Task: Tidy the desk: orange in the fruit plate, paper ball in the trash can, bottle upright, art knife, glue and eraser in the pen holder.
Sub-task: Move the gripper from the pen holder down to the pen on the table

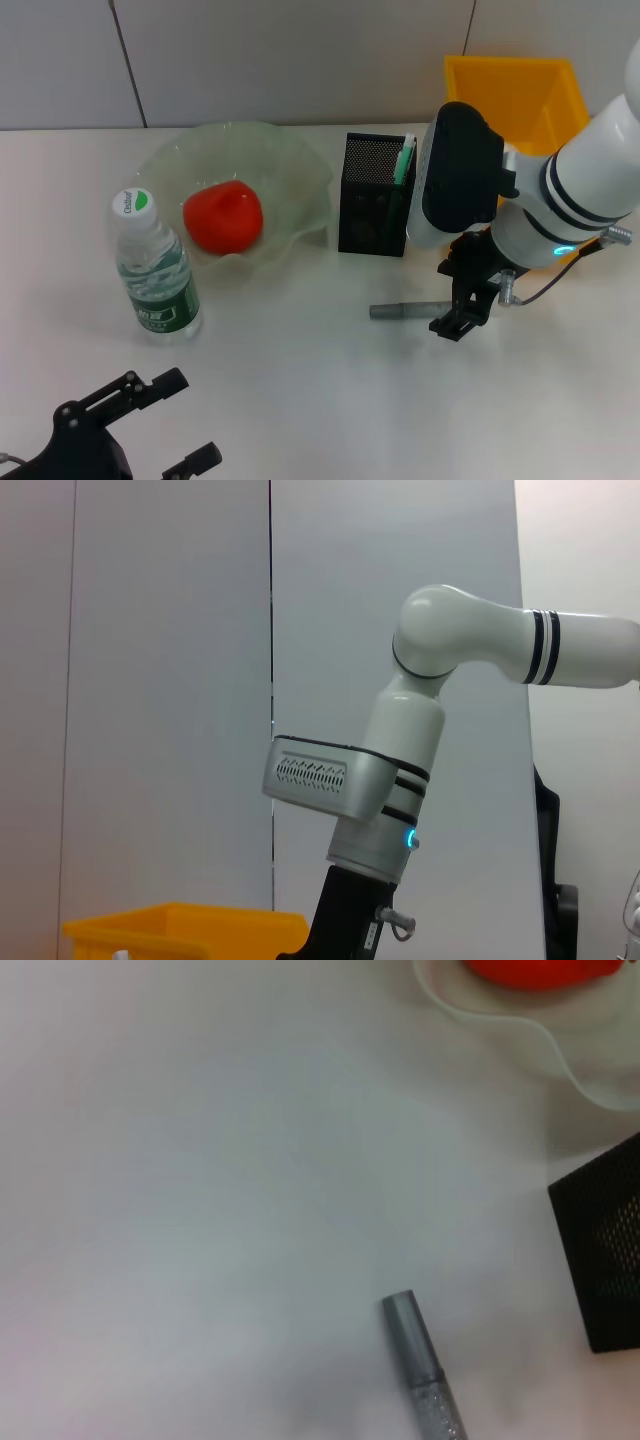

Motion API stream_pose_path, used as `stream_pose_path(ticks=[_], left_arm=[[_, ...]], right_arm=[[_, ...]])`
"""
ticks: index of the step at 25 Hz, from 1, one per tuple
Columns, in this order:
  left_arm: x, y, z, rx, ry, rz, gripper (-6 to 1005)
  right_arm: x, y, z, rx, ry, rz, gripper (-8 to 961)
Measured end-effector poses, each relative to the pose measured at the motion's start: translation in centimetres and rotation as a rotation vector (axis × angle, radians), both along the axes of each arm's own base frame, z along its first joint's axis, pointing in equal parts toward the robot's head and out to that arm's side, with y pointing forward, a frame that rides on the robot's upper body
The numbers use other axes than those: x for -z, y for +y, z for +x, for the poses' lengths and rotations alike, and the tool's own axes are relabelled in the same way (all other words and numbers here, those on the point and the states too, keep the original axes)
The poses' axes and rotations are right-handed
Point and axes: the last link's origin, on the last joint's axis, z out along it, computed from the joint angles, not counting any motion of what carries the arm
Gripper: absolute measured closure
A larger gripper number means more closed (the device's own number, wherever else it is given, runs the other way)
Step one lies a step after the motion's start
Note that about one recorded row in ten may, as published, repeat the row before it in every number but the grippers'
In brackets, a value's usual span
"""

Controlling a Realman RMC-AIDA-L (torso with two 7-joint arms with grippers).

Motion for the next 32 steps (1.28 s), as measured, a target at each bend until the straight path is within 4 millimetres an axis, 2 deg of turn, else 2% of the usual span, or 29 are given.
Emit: stream_pose_path(ticks=[13,18,23,32], left_arm=[[0.0,0.1,0.1,0.005,0.001,0.002,328],[0.0,0.1,0.1,0.007,0.000,0.002,327],[0.0,0.2,0.2,0.011,-0.001,0.003,327],[0.0,0.2,0.2,0.012,0.000,0.003,327]], right_arm=[[0.6,0.3,0.4,0.008,0.003,0.011,213],[0.6,0.5,0.5,0.011,0.007,0.020,320],[0.9,0.6,0.8,0.021,0.006,0.028,558],[1.1,0.7,1.2,0.031,0.001,0.027,680]])
